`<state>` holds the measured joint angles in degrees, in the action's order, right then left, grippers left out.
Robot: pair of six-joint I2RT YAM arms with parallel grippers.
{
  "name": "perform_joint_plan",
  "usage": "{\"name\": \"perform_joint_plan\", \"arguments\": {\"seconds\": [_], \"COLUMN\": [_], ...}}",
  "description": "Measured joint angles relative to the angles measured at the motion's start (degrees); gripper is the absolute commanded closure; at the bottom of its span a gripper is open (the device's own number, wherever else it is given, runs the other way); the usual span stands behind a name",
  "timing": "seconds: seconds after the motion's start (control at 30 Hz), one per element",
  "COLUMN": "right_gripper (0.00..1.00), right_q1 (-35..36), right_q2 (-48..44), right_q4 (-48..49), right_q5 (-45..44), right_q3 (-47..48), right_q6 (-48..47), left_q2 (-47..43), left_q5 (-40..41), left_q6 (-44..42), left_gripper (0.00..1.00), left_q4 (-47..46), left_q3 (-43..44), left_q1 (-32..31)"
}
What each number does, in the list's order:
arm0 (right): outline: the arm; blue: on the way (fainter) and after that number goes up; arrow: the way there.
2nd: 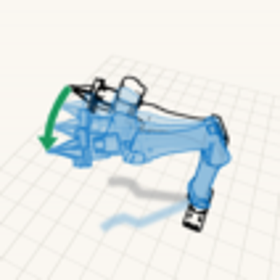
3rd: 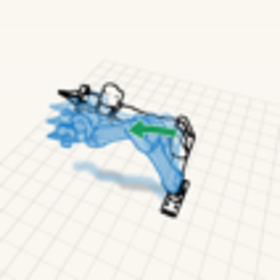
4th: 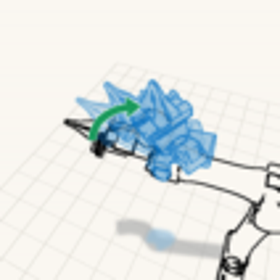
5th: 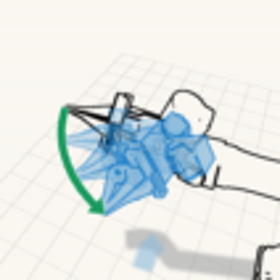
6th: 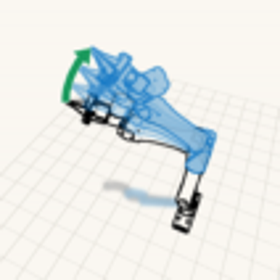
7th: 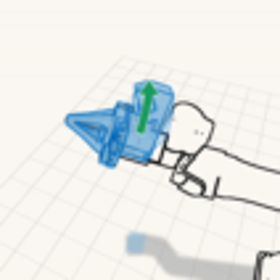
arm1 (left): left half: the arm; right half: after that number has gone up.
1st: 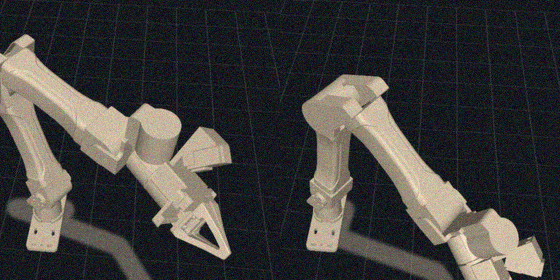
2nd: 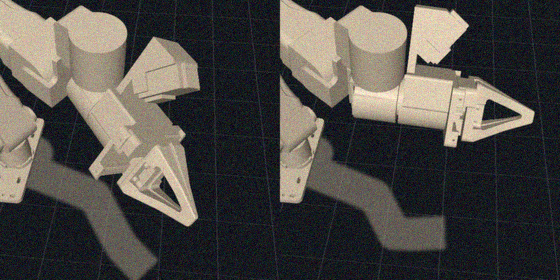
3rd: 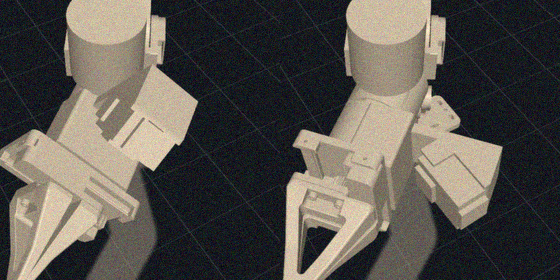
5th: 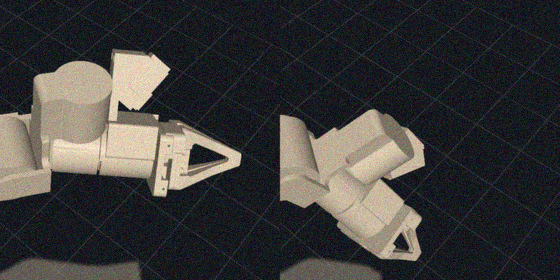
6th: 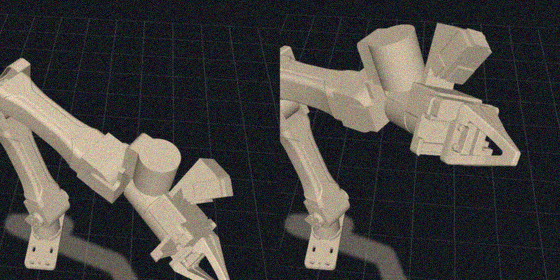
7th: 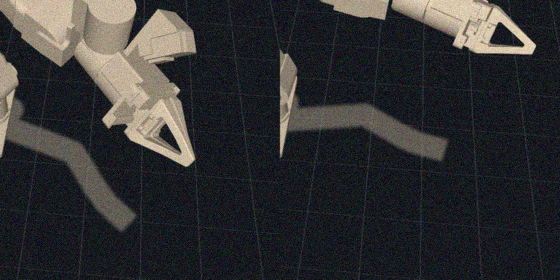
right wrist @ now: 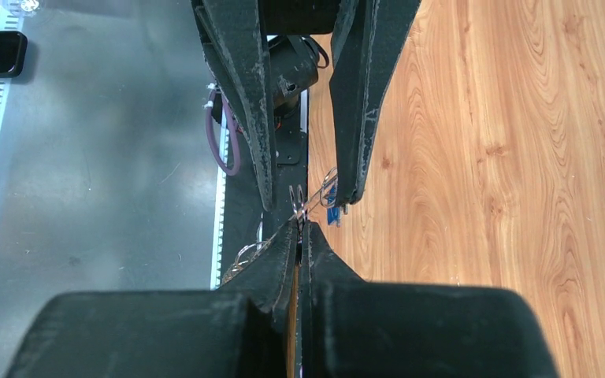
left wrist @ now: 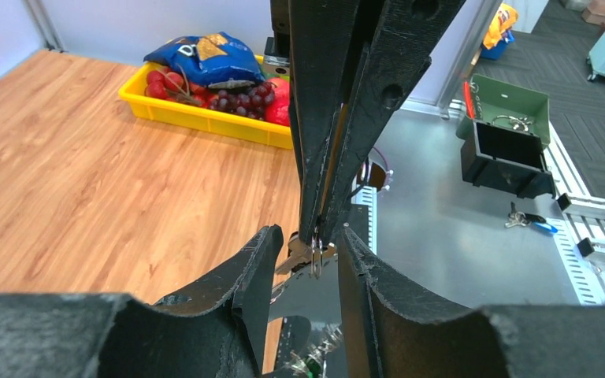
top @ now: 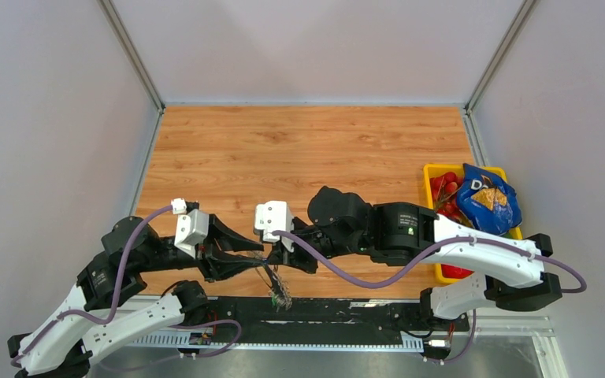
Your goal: Put the keys on the keyring
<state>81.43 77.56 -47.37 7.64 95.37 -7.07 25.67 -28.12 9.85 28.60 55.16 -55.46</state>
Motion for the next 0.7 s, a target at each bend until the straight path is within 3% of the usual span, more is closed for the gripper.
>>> {"name": "perform_joint_plan", "arguments": {"seconds": [0.17, 0.33, 0.5, 0.63, 0.7], "right_gripper": [1.00, 1.00, 1.00, 1.00, 1.00], "right_q1": [-0.15, -0.26, -0.24, -0.26, -0.26], "right_q2": [1.16, 1.38, 1.55, 1.64, 1.64], "right_q4": [0.02, -0.02, -0.02, -0.17, -0.37], "right_q5": [-0.04, -0.04, -0.04, -0.02, -0.02], "right_q3": [1.20, 1.99, 2.32, 2.32, 2.34], "right_q6": [0.00, 0.00, 0.04, 0.15, 0.20], "left_q2": [0.00, 0.00, 0.00, 0.00, 0.00], "left_q5": [0.22, 0.20, 0.20, 0.17, 0.13], "left_q6": [-0.02, -0.26, -0.74, -1.11, -1.18], "left_gripper": [0.58, 0.71, 0.76, 0.97, 0.99], "left_q4": [0.09, 0.44, 0.57, 0.79, 0.98], "left_q3": [0.00, 0.00, 0.00, 0.00, 0.00], "left_q1": [0.00, 0.00, 0.00, 0.00, 0.00]}}
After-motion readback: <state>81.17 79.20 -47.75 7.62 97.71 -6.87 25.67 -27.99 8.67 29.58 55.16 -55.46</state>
